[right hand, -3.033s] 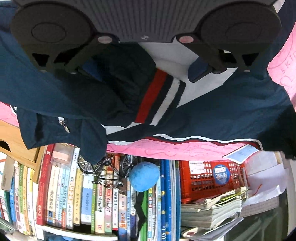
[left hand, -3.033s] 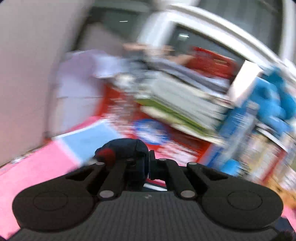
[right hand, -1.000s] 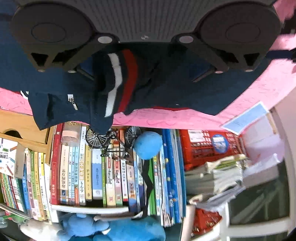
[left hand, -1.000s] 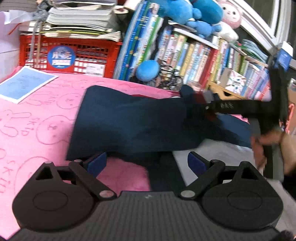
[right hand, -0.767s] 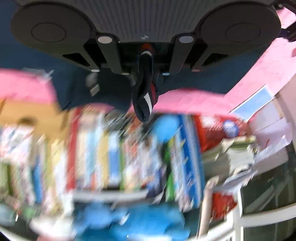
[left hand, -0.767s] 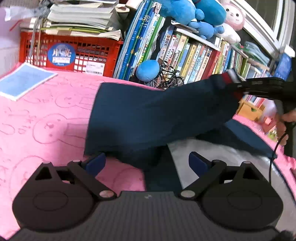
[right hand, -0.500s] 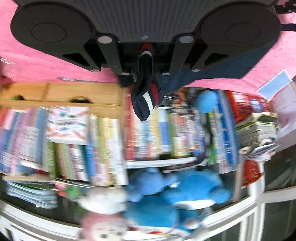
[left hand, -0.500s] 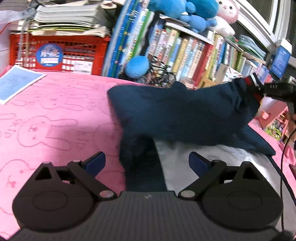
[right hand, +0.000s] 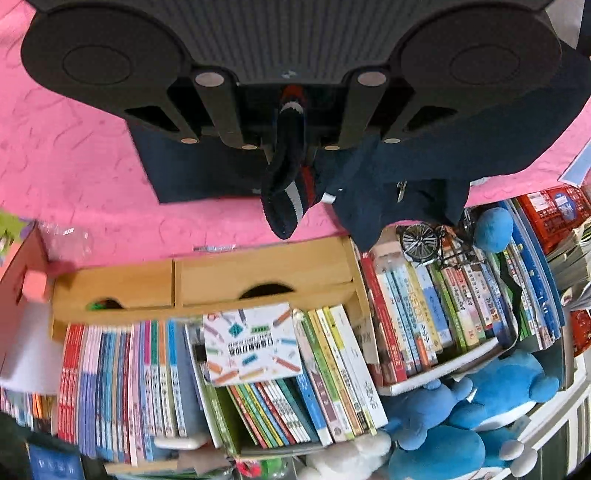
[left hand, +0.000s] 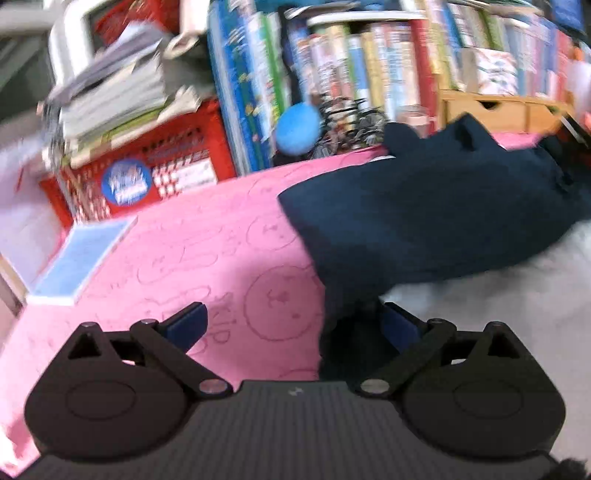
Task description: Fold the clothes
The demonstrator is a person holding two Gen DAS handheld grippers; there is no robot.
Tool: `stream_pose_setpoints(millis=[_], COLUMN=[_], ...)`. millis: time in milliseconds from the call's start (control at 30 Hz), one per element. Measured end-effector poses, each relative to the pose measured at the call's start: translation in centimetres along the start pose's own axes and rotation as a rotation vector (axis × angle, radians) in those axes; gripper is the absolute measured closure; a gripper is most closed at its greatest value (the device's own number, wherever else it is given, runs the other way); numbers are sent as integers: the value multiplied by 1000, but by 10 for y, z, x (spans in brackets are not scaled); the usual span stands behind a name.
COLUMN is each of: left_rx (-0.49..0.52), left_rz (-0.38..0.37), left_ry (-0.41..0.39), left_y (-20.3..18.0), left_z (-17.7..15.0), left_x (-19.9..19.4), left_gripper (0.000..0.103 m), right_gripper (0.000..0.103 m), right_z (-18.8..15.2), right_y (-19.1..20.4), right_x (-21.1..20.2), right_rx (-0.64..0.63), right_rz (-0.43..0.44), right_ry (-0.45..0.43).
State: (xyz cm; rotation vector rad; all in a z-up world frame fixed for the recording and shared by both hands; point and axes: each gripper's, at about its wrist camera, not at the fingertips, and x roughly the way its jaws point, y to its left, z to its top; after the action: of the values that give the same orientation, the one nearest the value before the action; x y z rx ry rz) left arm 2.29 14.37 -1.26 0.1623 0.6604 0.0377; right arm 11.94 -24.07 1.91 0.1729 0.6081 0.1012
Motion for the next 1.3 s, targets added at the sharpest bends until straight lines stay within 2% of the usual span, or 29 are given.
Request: stream_pose_setpoints(millis=[167,267,333,500,633,700,800,900,1033,1133,1200,1233,1300], left_rx=[-170,-254,-257,-233,-271,-305,-267,-180,-246,-256,-221,-217,-187], left_rz=[45,13,10,0,-7,1,-60,-142,-275,-236,-170,-160,-150], left_ry=[35,66,56,68,19,-36,-142,-193,-98,-25,25,48,31], left_y=[32,50,53,56,76,87,79,44,15,9,5,6,6], left_z=[-9,-20,-24,-24,-25,-15,13,40,52,43,31,25,15], left_x=[12,19,15,3,-28,-41,-52,-33,23,51,61,65,62], left_gripper=[2,2,2,3,3,3,3,2,3,4,4,3,2], right_gripper=[89,88,85,83,82,81,80,80,80,80,78,76,65], right_z=[-15,-25,-30,-35,-36,-36,-36,-36,-31,-26,-23,-23,-26], right_y=[8,9,9,1,-2,-2,-3,-2,2,-4,-11,-15,-20], right_x=[-5,-5,1,15,19,21,24,25,20,12,18,23,32], right_rx=[-62,-87,-96,-21,-37,-41,-33,-28,-87,-104,-87,-81,-64], right_rz=[22,48,39,26,20,20,19,15,12,38,45,55,75], right_ry=[-3,-4,17,35,33,30,24,19,3,-50,-28,-7,26])
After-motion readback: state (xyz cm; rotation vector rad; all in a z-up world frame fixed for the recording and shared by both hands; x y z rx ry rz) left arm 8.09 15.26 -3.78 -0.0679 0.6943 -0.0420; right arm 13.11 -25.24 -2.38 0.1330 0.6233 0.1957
